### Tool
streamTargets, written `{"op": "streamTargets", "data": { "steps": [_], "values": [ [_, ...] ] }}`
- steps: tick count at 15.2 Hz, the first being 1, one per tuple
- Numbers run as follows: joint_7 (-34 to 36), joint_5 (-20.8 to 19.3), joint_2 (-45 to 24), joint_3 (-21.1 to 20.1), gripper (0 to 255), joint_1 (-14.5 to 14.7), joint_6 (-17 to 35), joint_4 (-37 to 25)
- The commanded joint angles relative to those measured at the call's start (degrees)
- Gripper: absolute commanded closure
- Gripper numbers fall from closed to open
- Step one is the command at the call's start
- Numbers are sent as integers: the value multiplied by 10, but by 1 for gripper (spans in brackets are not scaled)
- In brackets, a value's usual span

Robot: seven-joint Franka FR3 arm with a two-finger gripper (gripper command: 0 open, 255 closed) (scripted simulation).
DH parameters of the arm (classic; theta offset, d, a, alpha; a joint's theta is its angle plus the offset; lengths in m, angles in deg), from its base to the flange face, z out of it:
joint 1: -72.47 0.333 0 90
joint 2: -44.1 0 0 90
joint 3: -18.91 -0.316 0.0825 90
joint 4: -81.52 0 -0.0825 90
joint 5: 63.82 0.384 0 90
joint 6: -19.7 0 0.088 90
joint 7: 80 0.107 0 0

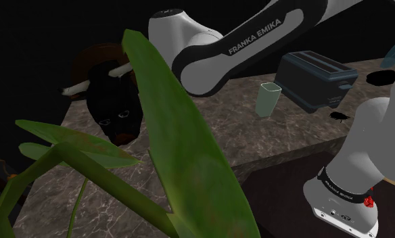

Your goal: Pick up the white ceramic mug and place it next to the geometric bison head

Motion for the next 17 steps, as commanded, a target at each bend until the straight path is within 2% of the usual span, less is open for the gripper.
{"op": "streamTargets", "data": {
  "steps": [1, 4, 11, 12, 17],
  "values": [
    [2, -3, -9, 0, 255, 0, 14, 5],
    [6, -8, -21, 1, 255, 1, 36, 15],
    [6, -8, -21, 1, 255, 1, 36, 15],
    [6, -8, -21, 1, 0, 1, 36, 15],
    [6, -8, -21, 1, 0, 1, 36, 15]
  ]
}}
